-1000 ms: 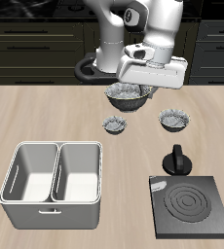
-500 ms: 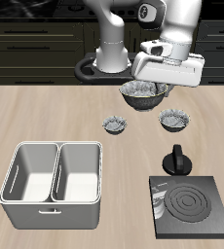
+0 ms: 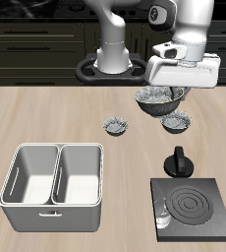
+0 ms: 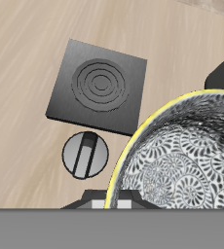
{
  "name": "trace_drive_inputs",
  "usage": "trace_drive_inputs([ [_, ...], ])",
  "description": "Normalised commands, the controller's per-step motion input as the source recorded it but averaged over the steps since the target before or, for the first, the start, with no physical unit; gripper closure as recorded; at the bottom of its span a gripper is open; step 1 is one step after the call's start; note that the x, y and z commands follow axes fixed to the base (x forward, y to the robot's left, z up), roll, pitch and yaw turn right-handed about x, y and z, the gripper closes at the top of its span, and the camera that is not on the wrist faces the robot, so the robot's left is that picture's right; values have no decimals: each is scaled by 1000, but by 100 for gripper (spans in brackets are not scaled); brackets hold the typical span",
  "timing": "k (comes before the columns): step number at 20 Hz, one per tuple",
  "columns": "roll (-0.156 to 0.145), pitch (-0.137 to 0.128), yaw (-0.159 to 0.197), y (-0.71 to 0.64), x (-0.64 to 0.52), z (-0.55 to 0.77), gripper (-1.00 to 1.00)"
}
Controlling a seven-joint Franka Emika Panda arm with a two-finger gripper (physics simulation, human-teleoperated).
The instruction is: Turn off the flat stove and place the largest bowl on it
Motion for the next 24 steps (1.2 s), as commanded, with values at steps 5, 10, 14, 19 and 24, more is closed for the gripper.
trace_drive_inputs([
  [5, 105, -21, 36, 138, 63, 126, 100],
  [10, 0, -1, 1, -30, 181, 77, 100],
  [14, -32, -8, -37, -225, 274, 95, 100],
  [19, -23, 13, -29, -105, 312, 20, 100],
  [24, -7, 10, 0, 105, 328, 15, 100],
])
